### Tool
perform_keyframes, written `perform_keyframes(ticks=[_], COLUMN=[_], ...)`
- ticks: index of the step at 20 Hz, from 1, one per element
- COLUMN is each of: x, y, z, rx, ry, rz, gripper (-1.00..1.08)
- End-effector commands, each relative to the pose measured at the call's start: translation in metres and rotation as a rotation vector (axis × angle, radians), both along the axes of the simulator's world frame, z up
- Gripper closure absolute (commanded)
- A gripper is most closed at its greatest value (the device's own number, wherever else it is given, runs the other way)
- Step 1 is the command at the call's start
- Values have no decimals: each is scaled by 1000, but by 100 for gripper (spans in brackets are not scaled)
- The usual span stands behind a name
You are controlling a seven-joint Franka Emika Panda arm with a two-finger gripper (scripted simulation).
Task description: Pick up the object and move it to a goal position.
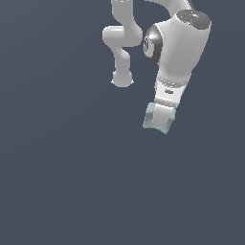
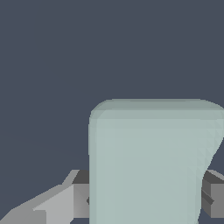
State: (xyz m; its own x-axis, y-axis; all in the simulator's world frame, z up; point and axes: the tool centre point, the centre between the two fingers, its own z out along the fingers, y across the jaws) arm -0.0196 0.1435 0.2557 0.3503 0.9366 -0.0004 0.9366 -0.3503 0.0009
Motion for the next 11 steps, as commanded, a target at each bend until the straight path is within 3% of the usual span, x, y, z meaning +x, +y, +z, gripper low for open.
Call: perform_keyframes(ticks=[1, 11], x=[-2, -3], y=[11, 29], z=[17, 43], rx=[0, 1], ry=[1, 1], rz=[-1, -2], gripper=[108, 108])
